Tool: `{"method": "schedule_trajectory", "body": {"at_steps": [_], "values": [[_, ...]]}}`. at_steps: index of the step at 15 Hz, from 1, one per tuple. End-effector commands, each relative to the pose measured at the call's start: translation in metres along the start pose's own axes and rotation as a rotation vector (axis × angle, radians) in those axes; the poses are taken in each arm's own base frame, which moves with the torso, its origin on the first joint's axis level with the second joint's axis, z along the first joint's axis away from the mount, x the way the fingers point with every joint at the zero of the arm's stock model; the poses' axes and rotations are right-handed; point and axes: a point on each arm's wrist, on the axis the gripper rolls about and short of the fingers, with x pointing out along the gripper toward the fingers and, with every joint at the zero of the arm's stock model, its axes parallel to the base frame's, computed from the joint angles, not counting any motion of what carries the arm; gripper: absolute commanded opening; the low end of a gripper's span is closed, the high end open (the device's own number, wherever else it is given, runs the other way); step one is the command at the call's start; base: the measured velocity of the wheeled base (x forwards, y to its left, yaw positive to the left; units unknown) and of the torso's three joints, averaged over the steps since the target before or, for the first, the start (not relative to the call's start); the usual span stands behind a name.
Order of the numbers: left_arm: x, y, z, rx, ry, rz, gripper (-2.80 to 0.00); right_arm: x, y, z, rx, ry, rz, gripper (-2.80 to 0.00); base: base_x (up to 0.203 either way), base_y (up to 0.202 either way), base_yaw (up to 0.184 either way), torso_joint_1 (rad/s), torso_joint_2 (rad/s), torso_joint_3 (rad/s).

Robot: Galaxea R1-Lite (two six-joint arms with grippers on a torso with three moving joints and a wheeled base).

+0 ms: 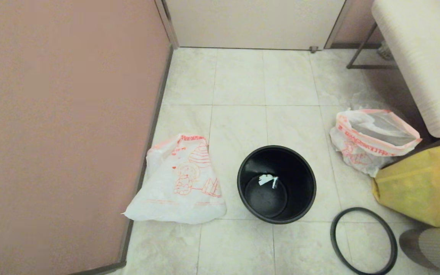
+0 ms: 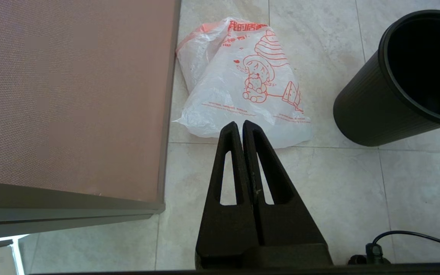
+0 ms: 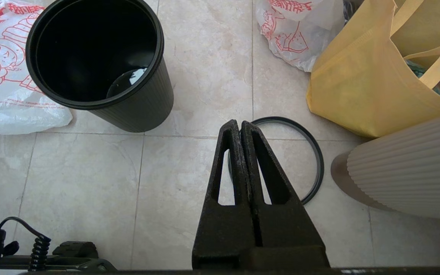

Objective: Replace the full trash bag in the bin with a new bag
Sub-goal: Pick up a new trash bag

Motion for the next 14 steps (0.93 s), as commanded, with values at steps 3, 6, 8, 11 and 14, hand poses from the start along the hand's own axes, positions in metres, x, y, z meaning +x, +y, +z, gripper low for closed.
{"method": "schedule_trajectory", "body": {"at_steps": [3,6,8,11,14], "values": [[-0.004,0.0,0.019,0.066,-0.043,0.001,-2.8,0.0,0.0,0.0,-0.001,0.003,0.0,-2.8,0.0,0.0,0.0,0.0,0.0,0.0],[0.008,-0.003,0.078,0.097,-0.025,-0.054,-2.8,0.0,0.0,0.0,-0.001,0.004,0.0,-2.8,0.0,0.0,0.0,0.0,0.0,0.0],[0.029,-0.008,0.103,0.222,0.035,-0.26,-2.8,0.0,0.0,0.0,-0.001,0.004,0.0,-2.8,0.0,0.0,0.0,0.0,0.0,0.0],[0.079,-0.011,0.111,0.309,0.21,-0.436,-2.8,0.0,0.0,0.0,-0.001,0.003,0.0,-2.8,0.0,0.0,0.0,0.0,0.0,0.0],[0.115,-0.02,0.106,0.31,0.349,-0.574,-2.8,0.0,0.0,0.0,-0.001,0.003,0.0,-2.8,0.0,0.0,0.0,0.0,0.0,0.0]]}}
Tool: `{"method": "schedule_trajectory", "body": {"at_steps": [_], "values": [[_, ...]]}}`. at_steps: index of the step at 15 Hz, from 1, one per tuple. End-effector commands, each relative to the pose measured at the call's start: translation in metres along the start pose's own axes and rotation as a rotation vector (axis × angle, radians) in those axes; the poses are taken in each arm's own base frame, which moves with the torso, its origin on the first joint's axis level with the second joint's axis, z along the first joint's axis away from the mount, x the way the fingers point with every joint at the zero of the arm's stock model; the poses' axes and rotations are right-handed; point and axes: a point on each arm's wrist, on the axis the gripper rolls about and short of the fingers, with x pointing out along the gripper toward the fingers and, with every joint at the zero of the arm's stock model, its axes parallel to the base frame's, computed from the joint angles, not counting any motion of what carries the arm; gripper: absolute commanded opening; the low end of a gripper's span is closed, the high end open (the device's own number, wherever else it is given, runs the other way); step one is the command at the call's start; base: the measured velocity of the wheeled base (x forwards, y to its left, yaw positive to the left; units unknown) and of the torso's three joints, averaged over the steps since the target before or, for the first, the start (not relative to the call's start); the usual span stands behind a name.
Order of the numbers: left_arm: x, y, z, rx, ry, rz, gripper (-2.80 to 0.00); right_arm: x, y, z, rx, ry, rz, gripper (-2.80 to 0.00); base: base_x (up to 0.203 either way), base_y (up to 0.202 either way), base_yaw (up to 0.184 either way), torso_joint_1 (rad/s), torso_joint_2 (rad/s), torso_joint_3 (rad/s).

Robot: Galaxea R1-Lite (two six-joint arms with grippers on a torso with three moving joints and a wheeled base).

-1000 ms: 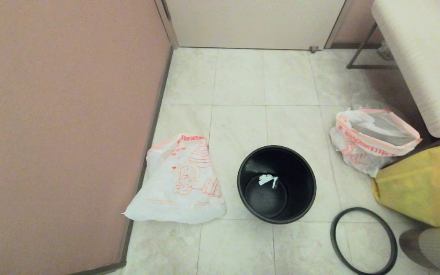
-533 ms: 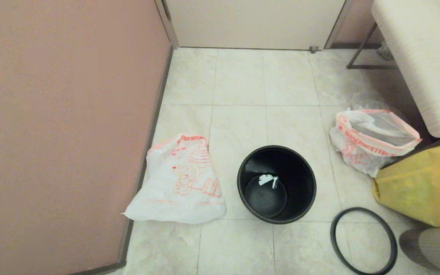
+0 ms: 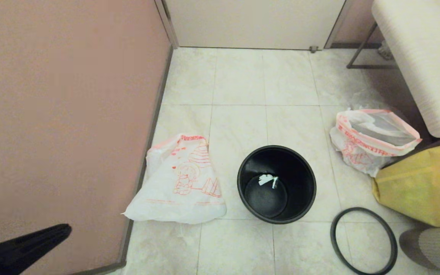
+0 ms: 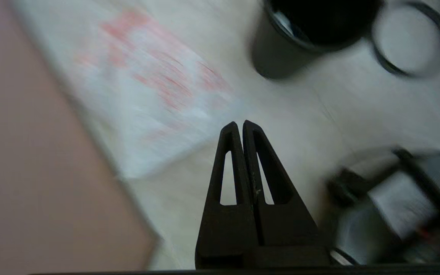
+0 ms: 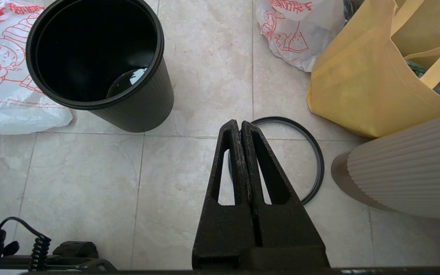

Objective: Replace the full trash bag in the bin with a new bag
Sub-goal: Pick up a new trash bag

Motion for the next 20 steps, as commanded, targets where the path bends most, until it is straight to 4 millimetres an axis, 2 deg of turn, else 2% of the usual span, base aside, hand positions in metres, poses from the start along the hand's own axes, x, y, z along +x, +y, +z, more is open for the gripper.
{"method": "schedule_trajectory", "body": {"at_steps": [1,3,5,9,11,13,16,18,20], "values": [[0.044,0.005,-0.002,-0.066,0.157,-0.149,-2.8,0.0,0.0,0.0,0.0,0.003,0.0,-2.8,0.0,0.0,0.0,0.0,0.0,0.0],[0.079,-0.006,0.002,-0.144,0.275,-0.193,-2.8,0.0,0.0,0.0,0.0,0.003,0.001,-2.8,0.0,0.0,0.0,0.0,0.0,0.0],[0.118,-0.015,0.003,-0.204,0.349,-0.154,-2.8,0.0,0.0,0.0,-0.001,0.002,0.0,-2.8,0.0,0.0,0.0,0.0,0.0,0.0],[0.2,-0.026,-0.014,-0.212,0.419,-0.031,-2.8,0.0,0.0,0.0,-0.001,0.004,0.001,-2.8,0.0,0.0,0.0,0.0,0.0,0.0],[0.236,-0.024,-0.023,-0.219,0.443,0.029,-2.8,0.0,0.0,0.0,0.0,0.003,0.0,-2.8,0.0,0.0,0.0,0.0,0.0,0.0],[0.275,-0.015,-0.038,-0.239,0.48,0.122,-2.8,0.0,0.0,0.0,0.0,0.003,0.001,-2.8,0.0,0.0,0.0,0.0,0.0,0.0],[0.328,-0.004,-0.076,-0.238,0.519,0.293,-2.8,0.0,0.0,0.0,0.0,0.003,0.001,-2.8,0.0,0.0,0.0,0.0,0.0,0.0],[0.351,0.011,-0.082,-0.242,0.474,0.376,0.0,0.0,0.0,0.0,-0.001,0.003,0.0,-2.8,0.0,0.0,0.0,0.0,0.0,0.0],[0.362,0.012,-0.094,-0.228,0.493,0.418,0.0,0.0,0.0,0.0,0.0,0.003,0.0,-2.8,0.0,0.0,0.0,0.0,0.0,0.0]]}}
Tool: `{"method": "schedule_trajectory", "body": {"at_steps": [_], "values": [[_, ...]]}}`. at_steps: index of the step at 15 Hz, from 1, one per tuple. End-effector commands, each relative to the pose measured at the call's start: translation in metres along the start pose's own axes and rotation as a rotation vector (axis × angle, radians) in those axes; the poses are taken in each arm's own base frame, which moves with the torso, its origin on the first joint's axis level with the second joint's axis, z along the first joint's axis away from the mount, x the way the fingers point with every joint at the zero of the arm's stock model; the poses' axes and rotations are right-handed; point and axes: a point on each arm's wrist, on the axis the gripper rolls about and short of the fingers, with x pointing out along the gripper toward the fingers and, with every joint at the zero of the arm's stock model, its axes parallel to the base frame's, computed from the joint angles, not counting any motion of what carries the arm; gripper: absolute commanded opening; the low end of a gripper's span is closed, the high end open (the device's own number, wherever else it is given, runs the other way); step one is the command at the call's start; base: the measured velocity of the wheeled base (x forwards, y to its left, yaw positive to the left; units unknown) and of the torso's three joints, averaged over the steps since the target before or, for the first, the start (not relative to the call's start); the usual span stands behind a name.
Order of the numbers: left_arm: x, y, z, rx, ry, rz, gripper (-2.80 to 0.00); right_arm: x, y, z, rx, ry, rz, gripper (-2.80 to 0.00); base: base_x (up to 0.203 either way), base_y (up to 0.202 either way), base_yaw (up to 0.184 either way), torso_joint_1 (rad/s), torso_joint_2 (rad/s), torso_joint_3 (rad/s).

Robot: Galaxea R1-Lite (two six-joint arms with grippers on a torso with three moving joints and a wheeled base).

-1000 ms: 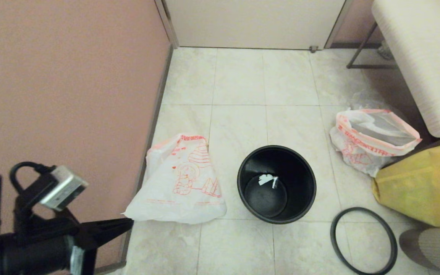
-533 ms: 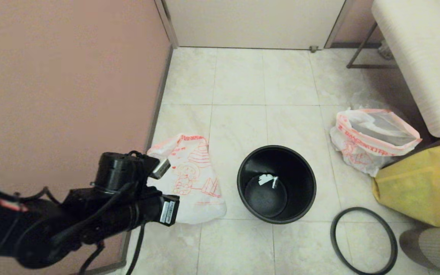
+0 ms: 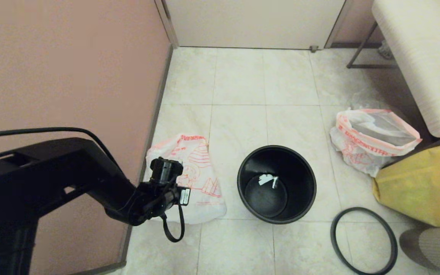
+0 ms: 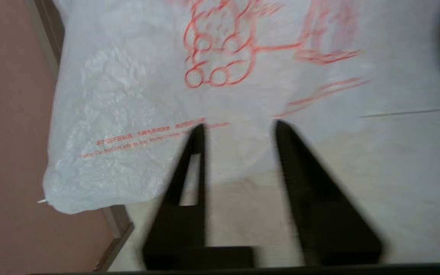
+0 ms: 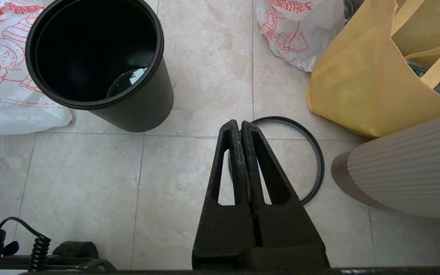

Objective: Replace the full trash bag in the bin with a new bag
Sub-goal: Pick up a new trash bag

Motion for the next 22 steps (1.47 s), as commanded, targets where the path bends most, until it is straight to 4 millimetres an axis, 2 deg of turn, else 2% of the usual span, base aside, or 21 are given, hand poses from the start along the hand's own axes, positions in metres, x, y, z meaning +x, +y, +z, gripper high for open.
{"method": "schedule_trajectory", "body": {"at_steps": [1,7,10,12,15,17,19,22], "values": [[0.031,-0.007,-0.02,0.022,0.06,0.051,0.0,0.0,0.0,0.0,0.0,0.002,0.0,-2.8,0.0,0.0,0.0,0.0,0.0,0.0],[0.071,-0.026,-0.026,0.045,0.085,0.126,0.0,0.0,0.0,0.0,0.0,0.001,0.0,-2.8,0.0,0.0,0.0,0.0,0.0,0.0],[0.083,-0.036,-0.032,0.05,0.091,0.101,0.0,0.0,0.0,0.0,0.0,0.001,0.0,-2.8,0.0,0.0,0.0,0.0,0.0,0.0],[0.08,-0.044,-0.038,0.072,0.103,0.085,0.0,0.0,0.0,0.0,-0.001,0.002,0.0,-2.8,0.0,0.0,0.0,0.0,0.0,0.0],[0.05,-0.055,-0.061,0.169,0.175,0.046,0.0,0.0,0.0,0.0,0.0,0.001,0.0,-2.8,0.0,0.0,0.0,0.0,0.0,0.0],[0.04,-0.056,-0.074,0.276,0.215,0.03,0.0,0.0,0.0,0.0,-0.001,0.003,0.0,-2.8,0.0,0.0,0.0,0.0,0.0,0.0],[0.047,-0.056,-0.082,0.288,0.234,0.035,0.0,0.0,0.0,0.0,-0.001,0.001,0.0,-2.8,0.0,0.0,0.0,0.0,0.0,0.0],[0.061,-0.06,-0.067,0.256,0.18,0.041,0.0,0.0,0.0,0.0,0.0,0.001,0.0,-2.8,0.0,0.0,0.0,0.0,0.0,0.0]]}}
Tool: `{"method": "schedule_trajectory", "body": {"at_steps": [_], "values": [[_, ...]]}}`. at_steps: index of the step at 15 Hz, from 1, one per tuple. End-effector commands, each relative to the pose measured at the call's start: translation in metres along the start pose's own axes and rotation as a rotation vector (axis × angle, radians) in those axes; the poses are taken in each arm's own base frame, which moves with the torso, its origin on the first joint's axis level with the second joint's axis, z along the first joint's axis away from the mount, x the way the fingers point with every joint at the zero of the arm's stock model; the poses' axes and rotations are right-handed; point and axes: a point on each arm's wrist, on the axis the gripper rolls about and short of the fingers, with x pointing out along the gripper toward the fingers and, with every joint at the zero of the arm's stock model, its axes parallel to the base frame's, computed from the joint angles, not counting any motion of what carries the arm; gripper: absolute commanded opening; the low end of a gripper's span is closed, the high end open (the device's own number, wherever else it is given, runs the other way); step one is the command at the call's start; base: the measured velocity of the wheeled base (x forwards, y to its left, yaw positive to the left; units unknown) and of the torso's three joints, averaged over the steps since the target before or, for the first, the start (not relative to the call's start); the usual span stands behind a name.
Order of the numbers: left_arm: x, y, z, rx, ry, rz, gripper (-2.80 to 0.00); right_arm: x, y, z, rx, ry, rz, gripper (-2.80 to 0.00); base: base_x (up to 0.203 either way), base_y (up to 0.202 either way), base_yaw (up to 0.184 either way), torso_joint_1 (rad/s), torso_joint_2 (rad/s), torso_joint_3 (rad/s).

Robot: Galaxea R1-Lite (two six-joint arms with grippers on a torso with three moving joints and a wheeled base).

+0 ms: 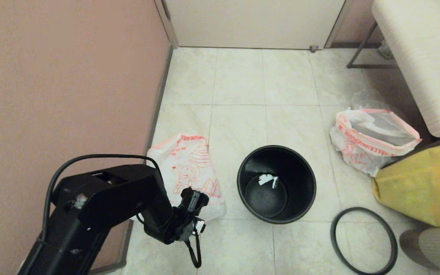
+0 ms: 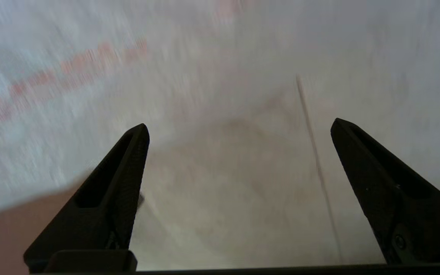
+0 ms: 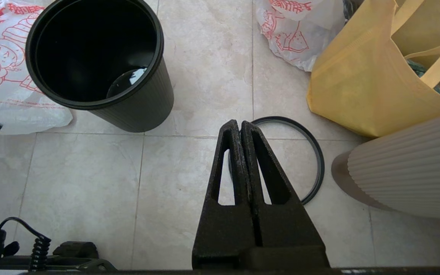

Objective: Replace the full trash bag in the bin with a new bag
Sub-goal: Pick up a new trash bag

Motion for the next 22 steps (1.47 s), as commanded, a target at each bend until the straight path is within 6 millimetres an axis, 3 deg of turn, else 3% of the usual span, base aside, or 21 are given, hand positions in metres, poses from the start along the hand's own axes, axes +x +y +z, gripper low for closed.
{"method": "schedule_trajectory", "body": {"at_steps": [1,4,7,13,19,22], "values": [[0.01,0.0,0.011,-0.016,-0.032,0.014,0.0,0.0,0.0,0.0,0.0,0.0,0.0,-2.8,0.0,0.0,0.0,0.0,0.0,0.0],[0.031,-0.001,0.023,-0.01,-0.055,0.095,0.0,0.0,0.0,0.0,0.0,0.0,0.0,-2.8,0.0,0.0,0.0,0.0,0.0,0.0],[0.054,-0.002,0.009,0.042,-0.007,0.15,0.0,0.0,0.0,0.0,0.0,0.0,0.0,-2.8,0.0,0.0,0.0,0.0,0.0,0.0],[0.051,-0.003,-0.001,0.084,0.028,0.142,0.0,0.0,0.0,0.0,0.0,0.001,0.0,-2.8,0.0,0.0,0.0,0.0,0.0,0.0],[0.085,0.003,-0.012,0.149,0.082,0.213,0.0,0.0,0.0,0.0,0.0,0.001,0.0,-2.8,0.0,0.0,0.0,0.0,0.0,0.0],[0.089,0.004,-0.005,0.141,0.067,0.219,0.0,0.0,0.0,0.0,0.0,0.002,0.0,-2.8,0.0,0.0,0.0,0.0,0.0,0.0]]}}
